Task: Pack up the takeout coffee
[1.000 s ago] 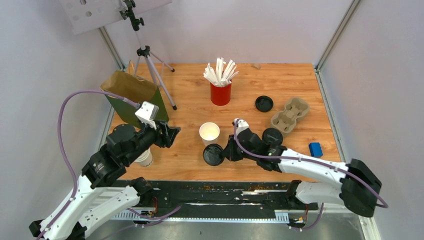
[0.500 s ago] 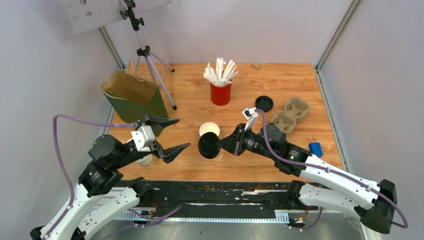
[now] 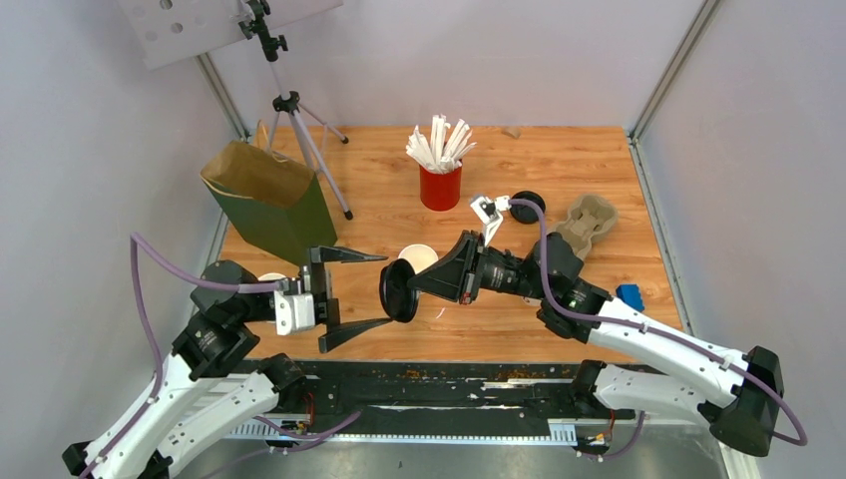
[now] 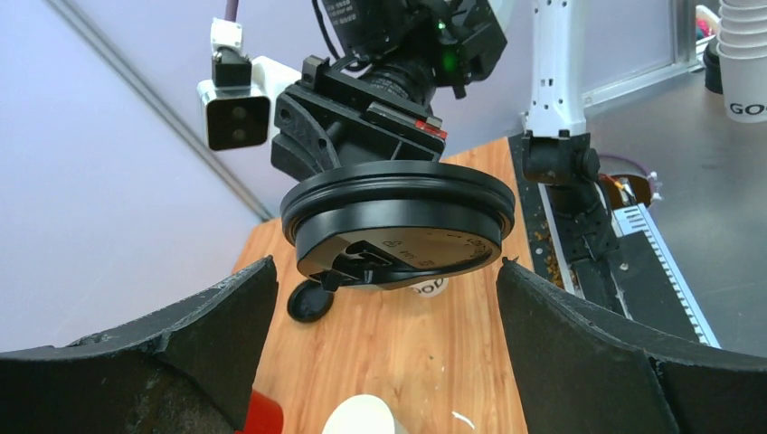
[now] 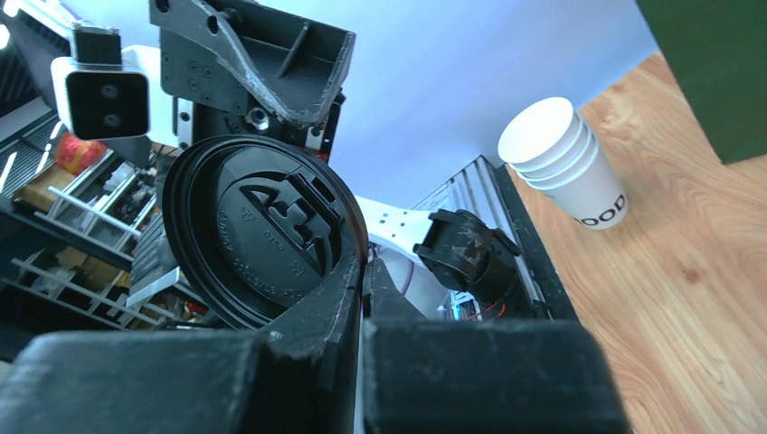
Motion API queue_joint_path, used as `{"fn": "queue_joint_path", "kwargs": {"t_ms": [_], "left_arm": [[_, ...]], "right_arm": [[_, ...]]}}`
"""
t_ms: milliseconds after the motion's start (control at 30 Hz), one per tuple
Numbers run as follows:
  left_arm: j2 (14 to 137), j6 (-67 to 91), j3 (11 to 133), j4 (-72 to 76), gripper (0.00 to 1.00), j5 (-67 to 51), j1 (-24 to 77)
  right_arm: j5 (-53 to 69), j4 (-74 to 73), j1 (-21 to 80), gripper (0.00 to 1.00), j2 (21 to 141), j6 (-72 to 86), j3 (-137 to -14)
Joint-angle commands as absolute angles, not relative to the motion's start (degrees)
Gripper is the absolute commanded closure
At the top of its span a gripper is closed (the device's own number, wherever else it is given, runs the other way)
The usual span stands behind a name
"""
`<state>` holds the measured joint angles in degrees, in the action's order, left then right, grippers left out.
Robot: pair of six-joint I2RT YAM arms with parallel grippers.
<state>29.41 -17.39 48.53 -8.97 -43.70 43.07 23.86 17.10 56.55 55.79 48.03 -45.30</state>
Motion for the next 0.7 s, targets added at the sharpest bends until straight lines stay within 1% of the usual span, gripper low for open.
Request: {"fn": "queue_joint_path", "kwargs": {"t_ms": [0,167,433,667], "left_arm": [[30.1,-17.8,47.7,-1.7,0.03,-49.0,42.9],[29.9,-12.4,45.1,5.4,0.03,-50.6,42.9],[30.7,-7.0,42.9,13.6,0.03,-48.9,42.9],[31.7,-5.9,41.8,15.1,0.03,-48.1,42.9]], "right_arm": [[27.2,24.8,56.4,1.0,55.7,50.9,-46.5],[26.3,26.4,56.4,1.0,56.2,51.7,-46.0],[24.6,26.3,56.4,1.0,56.4,51.5,-45.9],[23.6,26.7,56.4,1.0,56.8,51.7,-45.1]]}}
